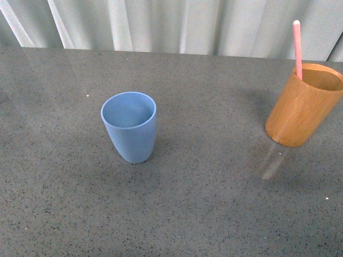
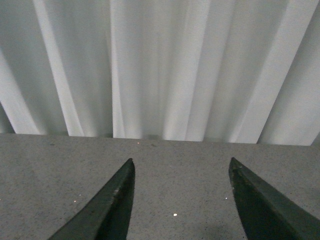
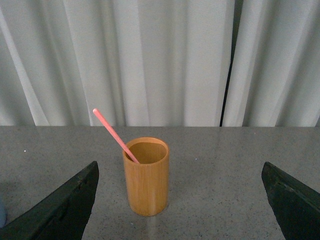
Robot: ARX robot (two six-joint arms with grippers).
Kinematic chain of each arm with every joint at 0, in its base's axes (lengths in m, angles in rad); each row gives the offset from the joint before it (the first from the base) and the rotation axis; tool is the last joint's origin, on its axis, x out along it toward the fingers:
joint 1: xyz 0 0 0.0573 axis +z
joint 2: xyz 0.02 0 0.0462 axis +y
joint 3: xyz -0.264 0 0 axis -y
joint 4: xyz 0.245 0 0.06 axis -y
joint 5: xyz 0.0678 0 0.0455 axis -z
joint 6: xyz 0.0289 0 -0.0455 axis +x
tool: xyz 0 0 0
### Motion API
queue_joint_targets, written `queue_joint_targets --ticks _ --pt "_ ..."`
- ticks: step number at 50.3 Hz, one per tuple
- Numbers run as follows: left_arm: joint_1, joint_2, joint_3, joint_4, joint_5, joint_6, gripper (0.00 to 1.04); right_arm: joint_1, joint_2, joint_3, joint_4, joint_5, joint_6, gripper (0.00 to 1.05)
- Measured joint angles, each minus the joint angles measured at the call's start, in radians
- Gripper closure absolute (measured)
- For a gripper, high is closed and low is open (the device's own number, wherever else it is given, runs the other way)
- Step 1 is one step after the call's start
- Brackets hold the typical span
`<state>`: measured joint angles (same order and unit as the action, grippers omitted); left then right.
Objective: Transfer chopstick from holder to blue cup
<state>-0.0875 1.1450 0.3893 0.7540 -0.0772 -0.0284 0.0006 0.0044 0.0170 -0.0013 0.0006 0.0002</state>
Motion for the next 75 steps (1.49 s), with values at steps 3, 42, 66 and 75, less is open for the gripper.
queue_joint_targets --ticks 3,42,66,75 --pt "0.014 -0.045 -0.055 0.01 0.003 0.009 0.61 0.0 0.0 0.0 0.0 0.0 0.0 0.1" --pt "0.085 -0.53 -0.37 -0.15 0.077 0.021 1.01 0.0 0.0 0.0 0.0 0.0 0.0 0.1" --pt "0.085 -0.753 -0.371 -0.362 0.077 0.022 1.01 0.0 0.0 0.0 0.0 -0.001 0.0 0.1" --pt "0.085 -0.836 -0.371 -0.442 0.077 0.022 1.01 0.0 0.0 0.0 0.0 -0.001 0.0 0.1"
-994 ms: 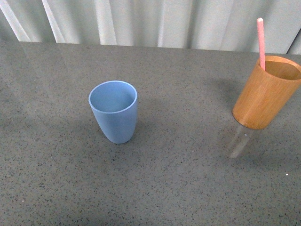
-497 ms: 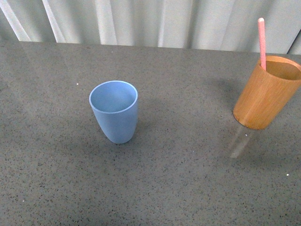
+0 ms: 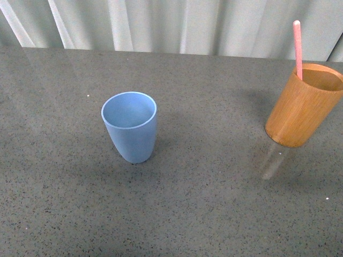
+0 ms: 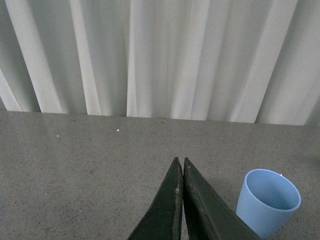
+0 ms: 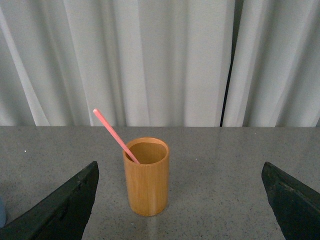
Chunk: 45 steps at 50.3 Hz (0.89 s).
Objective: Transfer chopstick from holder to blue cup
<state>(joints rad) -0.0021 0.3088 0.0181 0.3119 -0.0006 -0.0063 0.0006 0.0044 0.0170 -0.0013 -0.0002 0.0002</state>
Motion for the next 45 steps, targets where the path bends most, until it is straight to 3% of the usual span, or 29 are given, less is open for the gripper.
queue_joint_targets --ticks 28,33,45 --pt "0.0 -0.14 0.0 -0.139 0.0 0.0 1.01 0.0 0.0 0.0 0.0 0.0 0.0 0.1" --pt "0.0 -0.282 0.0 -0.304 0.0 0.001 1.01 0.0 0.0 0.0 0.0 0.001 0.0 0.1" --pt "0.0 -0.305 0.0 -0.311 0.0 0.002 1.01 0.0 0.0 0.0 0.0 0.0 0.0 0.1"
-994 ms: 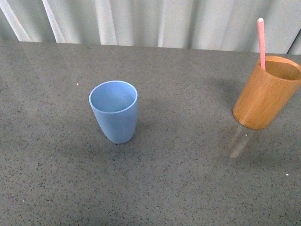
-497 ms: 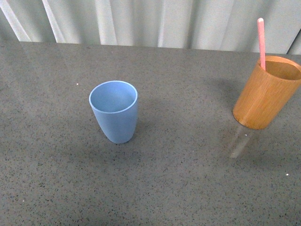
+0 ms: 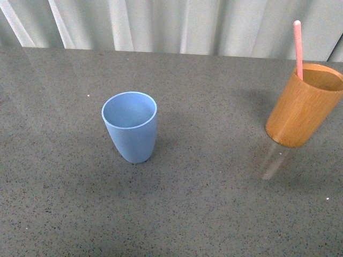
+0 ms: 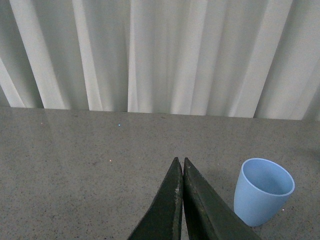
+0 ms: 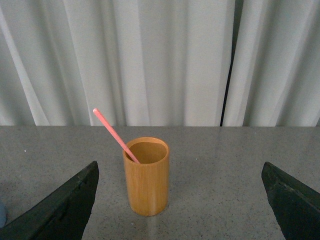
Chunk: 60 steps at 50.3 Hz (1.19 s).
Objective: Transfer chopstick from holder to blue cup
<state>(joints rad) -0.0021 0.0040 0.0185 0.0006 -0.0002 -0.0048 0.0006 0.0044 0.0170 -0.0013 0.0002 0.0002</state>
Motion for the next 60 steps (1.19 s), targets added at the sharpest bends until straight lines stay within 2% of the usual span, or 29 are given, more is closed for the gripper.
queue_joint_targets --ticks 6,9,17,25,28,32,37,42,49,60 --pt "0.0 0.0 0.0 0.0 0.0 -0.001 1.0 0.0 0.0 0.0 0.0 0.0 0.0 0.1" --pt "0.0 0.0 0.0 0.0 0.0 0.0 0.92 0.0 0.0 0.0 0.0 0.0 0.0 0.1" --pt "0.0 0.0 0.0 0.0 0.0 0.0 0.58 0.0 0.0 0.0 0.0 0.0 0.0 0.1" --pt "0.0 0.0 0.0 0.0 0.0 0.0 0.33 -0.003 0.017 0.011 -0.036 -0.003 -0.01 0.1" --pt "0.0 0.0 0.0 0.0 0.0 0.0 0.2 -0.045 0.145 0.06 -0.125 -0.058 -0.064 0.1" --pt "0.0 -0.001 0.0 0.0 0.0 0.0 0.05 -0.122 0.335 0.071 -0.019 -0.137 -0.134 0.1" --pt "0.0 0.0 0.0 0.0 0.0 0.0 0.08 -0.187 0.552 0.098 0.142 -0.207 -0.217 0.1" --pt "0.0 -0.001 0.0 0.0 0.0 0.0 0.07 -0.204 0.723 0.124 0.282 -0.248 -0.29 0.1" --pt "0.0 -0.001 0.0 0.0 0.0 0.001 0.07 -0.202 0.965 0.161 0.467 -0.266 -0.361 0.1" --pt "0.0 -0.001 0.0 0.0 0.0 0.001 0.07 -0.147 1.3 0.251 0.714 -0.299 -0.359 0.1"
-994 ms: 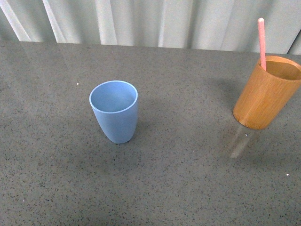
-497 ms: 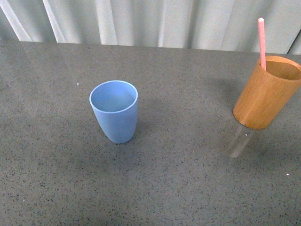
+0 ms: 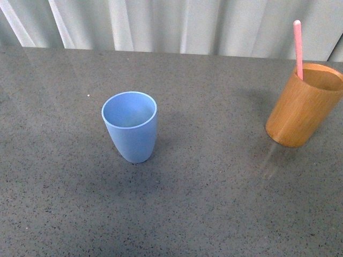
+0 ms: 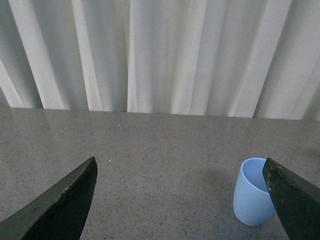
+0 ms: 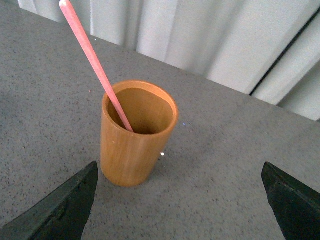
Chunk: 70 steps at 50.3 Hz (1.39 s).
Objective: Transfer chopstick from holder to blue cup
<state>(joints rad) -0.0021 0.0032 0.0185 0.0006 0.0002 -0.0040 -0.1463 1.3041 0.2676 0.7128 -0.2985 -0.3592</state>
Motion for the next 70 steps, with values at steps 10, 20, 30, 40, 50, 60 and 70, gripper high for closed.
queue_joint_targets --ticks 10,20,30,40,50,60,70 --pt "0.0 0.0 0.0 0.0 0.0 0.0 0.07 0.058 0.173 0.09 0.077 -0.017 0.02 0.1" --pt "0.0 0.0 0.0 0.0 0.0 0.0 0.07 0.145 0.31 0.218 0.116 0.006 0.015 0.1" --pt "0.0 0.0 0.0 0.0 0.0 0.0 0.07 0.196 0.391 0.302 0.124 0.022 0.003 0.1" --pt "0.0 0.0 0.0 0.0 0.0 0.0 0.07 0.228 0.447 0.352 0.127 0.055 -0.008 0.1" --pt "0.0 0.0 0.0 0.0 0.0 0.0 0.07 0.246 0.491 0.378 0.146 0.064 -0.019 0.1" --pt "0.0 0.0 0.0 0.0 0.0 0.0 0.07 0.263 0.51 0.391 0.149 0.069 -0.023 0.12" --pt "0.0 0.0 0.0 0.0 0.0 0.0 0.07 0.271 0.52 0.404 0.158 0.073 -0.03 0.39"
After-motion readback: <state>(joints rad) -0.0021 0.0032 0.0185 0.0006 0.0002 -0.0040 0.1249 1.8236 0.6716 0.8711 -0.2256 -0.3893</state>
